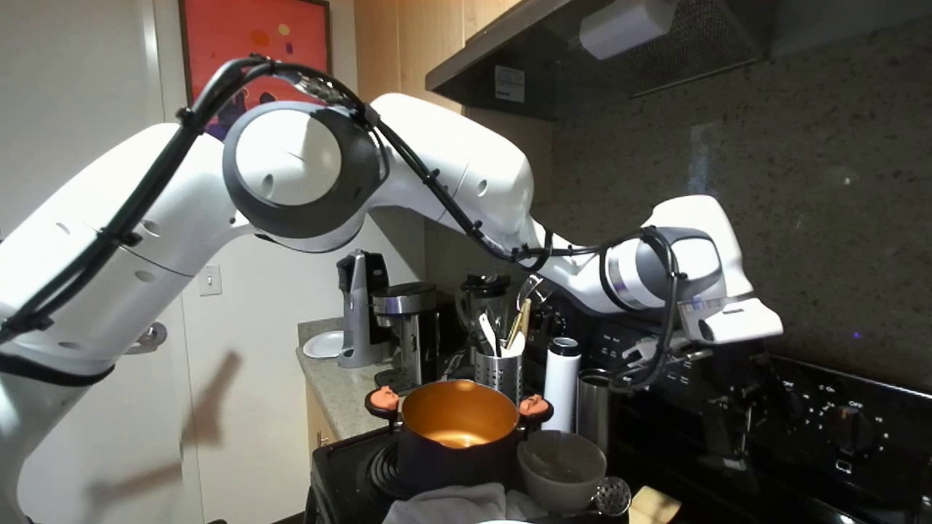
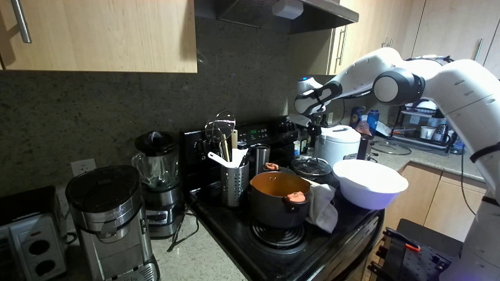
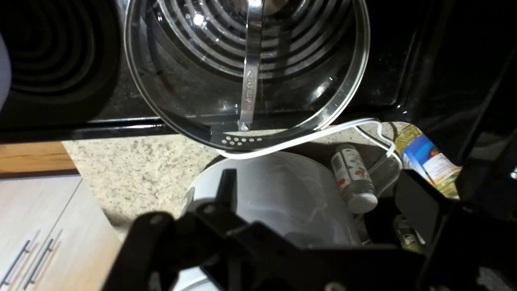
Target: Uncover the pot
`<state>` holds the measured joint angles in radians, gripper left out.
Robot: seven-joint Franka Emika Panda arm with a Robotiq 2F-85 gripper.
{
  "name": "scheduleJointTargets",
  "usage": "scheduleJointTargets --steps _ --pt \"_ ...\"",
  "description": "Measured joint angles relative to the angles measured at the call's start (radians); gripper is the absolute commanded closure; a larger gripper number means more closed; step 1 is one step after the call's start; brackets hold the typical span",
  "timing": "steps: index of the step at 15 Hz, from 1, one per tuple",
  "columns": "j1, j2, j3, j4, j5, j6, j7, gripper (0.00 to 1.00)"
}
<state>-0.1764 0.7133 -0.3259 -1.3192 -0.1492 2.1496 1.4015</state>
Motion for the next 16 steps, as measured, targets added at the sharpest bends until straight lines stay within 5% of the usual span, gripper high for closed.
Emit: scheduleJointTargets --steps 16 --pt "0.015 -0.343 0.102 -0.198 0.024 -0.011 -0.854 0.0"
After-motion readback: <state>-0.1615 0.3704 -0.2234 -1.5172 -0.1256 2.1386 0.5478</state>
